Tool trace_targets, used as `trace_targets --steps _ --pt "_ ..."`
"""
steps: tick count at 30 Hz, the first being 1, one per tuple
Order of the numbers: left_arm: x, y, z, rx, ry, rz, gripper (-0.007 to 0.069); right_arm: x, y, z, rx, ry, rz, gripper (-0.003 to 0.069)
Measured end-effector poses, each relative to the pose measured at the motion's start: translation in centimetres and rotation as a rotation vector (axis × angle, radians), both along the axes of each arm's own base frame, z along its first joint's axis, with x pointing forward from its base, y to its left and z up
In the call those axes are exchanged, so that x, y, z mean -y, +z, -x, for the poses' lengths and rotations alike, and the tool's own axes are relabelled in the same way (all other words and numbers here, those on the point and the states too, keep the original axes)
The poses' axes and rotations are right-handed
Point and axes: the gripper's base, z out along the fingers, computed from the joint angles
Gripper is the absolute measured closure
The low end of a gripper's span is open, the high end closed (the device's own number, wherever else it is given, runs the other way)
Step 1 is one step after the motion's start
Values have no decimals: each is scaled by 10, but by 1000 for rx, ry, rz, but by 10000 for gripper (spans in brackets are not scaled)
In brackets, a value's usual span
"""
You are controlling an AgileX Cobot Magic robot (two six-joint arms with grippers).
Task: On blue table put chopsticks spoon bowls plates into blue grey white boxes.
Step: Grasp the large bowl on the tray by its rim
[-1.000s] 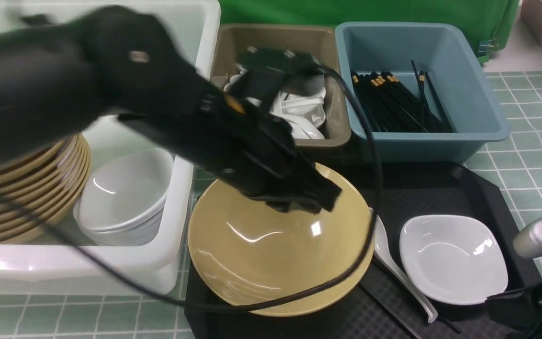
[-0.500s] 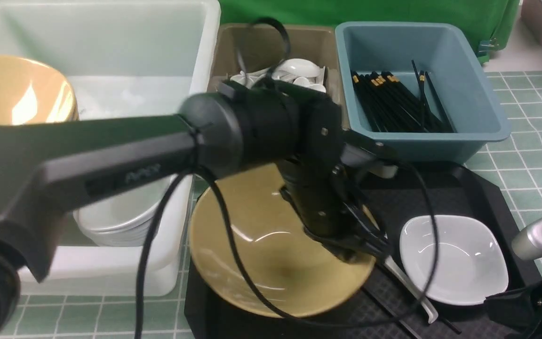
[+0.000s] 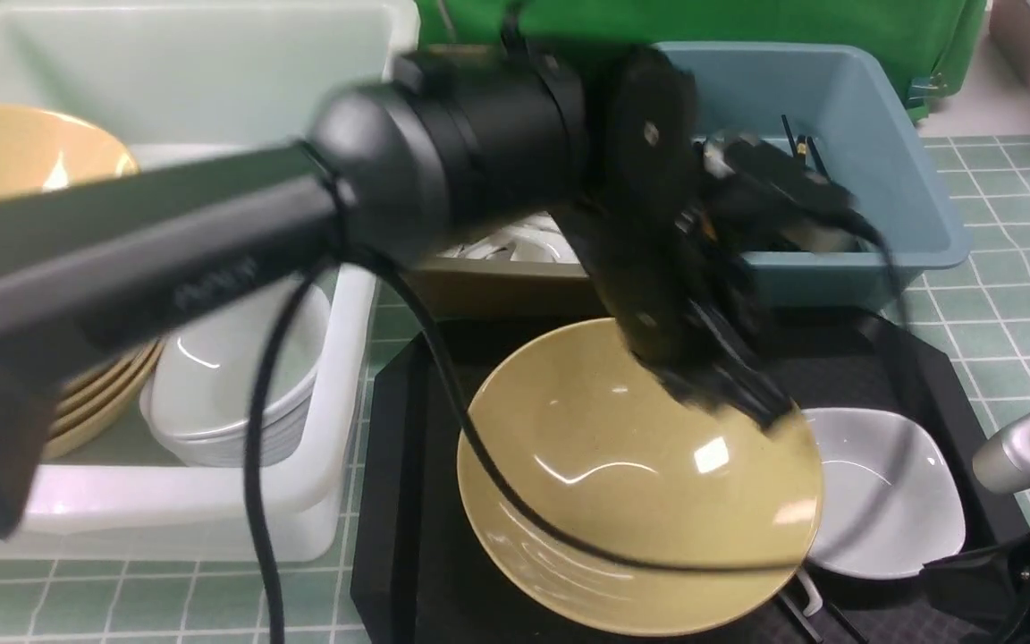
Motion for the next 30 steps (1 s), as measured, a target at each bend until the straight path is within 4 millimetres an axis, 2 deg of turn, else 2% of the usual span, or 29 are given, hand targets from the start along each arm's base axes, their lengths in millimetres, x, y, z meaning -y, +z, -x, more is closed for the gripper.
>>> trace_targets --steps 4,6,9,13,19,23,26,30 --pt "-26 -3 -19 54 130 -142 530 0 0 0 1 0 0 610" --pt "-36 -5 -27 64 184 -180 457 0 0 -1 8 -3 0 607" --pt "-42 -15 -36 51 222 -205 344 0 1 -2 17 -7 -1 604" --pt "-46 -36 -47 13 246 -243 272 0 1 -2 17 -8 -1 604" --pt "-47 -62 -52 -66 251 -302 270 0 1 -2 17 -8 -1 599" --pt "-43 -75 -51 -110 188 -321 289 0 1 -2 17 -8 -1 593" --pt "-41 -74 -50 -125 174 -302 359 0 1 -2 17 -9 -2 592" --pt "-43 -67 -49 -134 178 -288 406 0 1 -2 17 -9 -2 591"
